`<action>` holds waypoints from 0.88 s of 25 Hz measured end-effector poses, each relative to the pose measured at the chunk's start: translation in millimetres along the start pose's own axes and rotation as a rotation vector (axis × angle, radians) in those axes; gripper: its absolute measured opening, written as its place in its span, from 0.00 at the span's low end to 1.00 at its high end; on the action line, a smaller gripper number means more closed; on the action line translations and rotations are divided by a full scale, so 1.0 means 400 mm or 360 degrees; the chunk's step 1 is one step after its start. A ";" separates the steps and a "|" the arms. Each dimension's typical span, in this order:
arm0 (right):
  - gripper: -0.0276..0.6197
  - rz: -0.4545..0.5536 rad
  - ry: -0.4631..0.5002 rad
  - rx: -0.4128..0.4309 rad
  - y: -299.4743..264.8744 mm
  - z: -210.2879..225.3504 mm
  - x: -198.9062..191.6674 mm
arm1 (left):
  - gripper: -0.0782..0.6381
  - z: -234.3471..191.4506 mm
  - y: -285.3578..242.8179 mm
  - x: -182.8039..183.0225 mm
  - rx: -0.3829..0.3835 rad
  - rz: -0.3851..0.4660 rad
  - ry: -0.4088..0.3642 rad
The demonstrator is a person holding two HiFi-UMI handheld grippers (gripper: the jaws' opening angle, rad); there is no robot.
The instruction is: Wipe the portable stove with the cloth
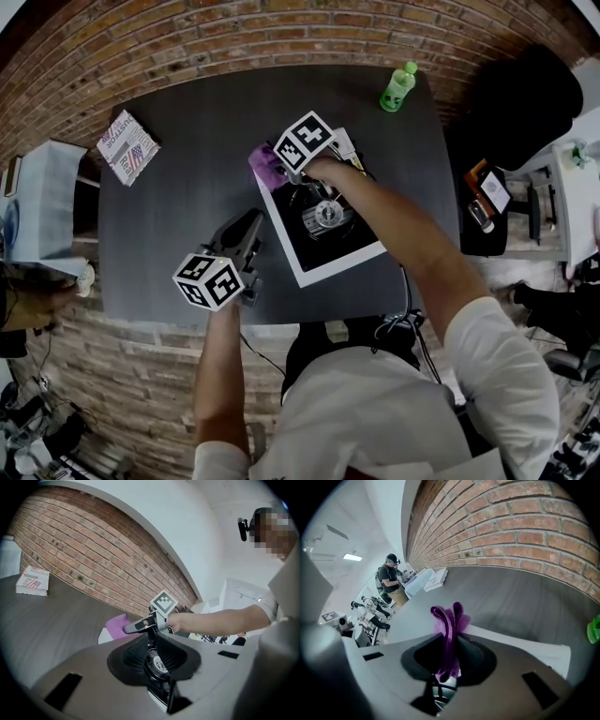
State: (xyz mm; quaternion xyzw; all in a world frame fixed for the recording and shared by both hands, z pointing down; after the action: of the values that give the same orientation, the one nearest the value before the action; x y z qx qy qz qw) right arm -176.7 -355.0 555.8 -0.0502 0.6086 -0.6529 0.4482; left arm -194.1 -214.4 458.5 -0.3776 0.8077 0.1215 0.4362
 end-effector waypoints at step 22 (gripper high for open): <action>0.17 -0.0098 0.0224 -0.0205 0.102 0.168 -0.095 | 0.19 0.067 -0.131 -0.024 -0.0051 -0.0033 -0.0004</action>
State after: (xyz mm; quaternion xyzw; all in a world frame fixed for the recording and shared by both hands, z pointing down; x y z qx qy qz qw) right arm -91.7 -375.1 557.1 -0.0516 0.6775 -0.6277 0.3799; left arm -137.2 -231.3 457.3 -0.3927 0.8011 0.1306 0.4324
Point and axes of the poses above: the fingertips, and each gripper's own axes: y backward along the fingers, z to its right, x out of its top, the point moved 1 cm from there along y, backward along the fingers, and after that the axes turned 12 degrees about -x, right-handed, at the moved point
